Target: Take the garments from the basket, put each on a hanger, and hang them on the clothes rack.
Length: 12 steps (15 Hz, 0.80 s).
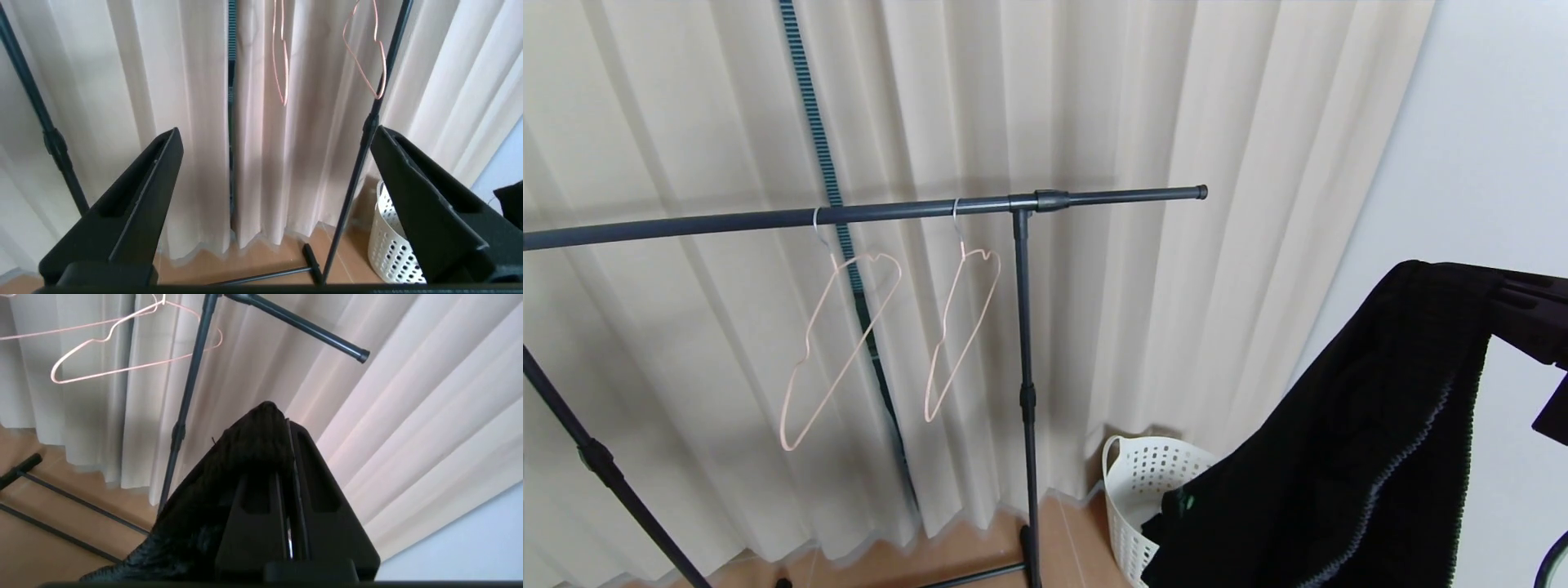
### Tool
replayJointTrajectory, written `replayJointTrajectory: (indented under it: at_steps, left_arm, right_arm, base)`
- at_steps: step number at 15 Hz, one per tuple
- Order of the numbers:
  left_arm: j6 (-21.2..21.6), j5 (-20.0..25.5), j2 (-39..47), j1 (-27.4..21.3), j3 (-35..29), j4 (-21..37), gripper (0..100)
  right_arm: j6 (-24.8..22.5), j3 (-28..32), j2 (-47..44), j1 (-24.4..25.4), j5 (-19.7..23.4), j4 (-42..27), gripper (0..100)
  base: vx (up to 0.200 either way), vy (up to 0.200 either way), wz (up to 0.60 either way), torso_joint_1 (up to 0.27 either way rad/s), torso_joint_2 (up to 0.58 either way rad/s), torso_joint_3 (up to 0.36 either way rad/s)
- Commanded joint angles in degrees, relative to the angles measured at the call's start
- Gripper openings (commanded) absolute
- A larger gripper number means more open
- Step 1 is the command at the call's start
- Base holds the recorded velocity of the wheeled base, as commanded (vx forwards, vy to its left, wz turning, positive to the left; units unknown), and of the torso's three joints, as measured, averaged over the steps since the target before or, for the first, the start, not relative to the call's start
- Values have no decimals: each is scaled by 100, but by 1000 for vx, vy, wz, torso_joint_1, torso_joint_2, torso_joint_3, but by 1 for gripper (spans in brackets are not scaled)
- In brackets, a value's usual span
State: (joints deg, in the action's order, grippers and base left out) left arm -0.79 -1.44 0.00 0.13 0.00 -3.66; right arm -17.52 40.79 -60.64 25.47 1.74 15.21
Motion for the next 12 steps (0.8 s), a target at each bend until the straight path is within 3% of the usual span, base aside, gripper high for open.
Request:
replayJointTrajectory:
  at_steps: [1, 6, 12]
  left_arm:
    - [0, 3, 0, 4, 0, -3, 100]
    - [-9, -14, 0, 4, 0, -3, 100]
    - [18, 12, 0, 4, 0, -3, 100]
  right_arm:
    - [-6, -1, -18, 2, 1, 8, 0]
    - [-6, -36, -18, 2, 1, 17, 0]
    - [-6, -45, -10, 2, 1, 17, 0]
  base:
    - [0, 0, 0, 0, 0, 0]
    - [0, 0, 0, 1, -1, -73]
    - [0, 0, 600, 7, 4, -30]
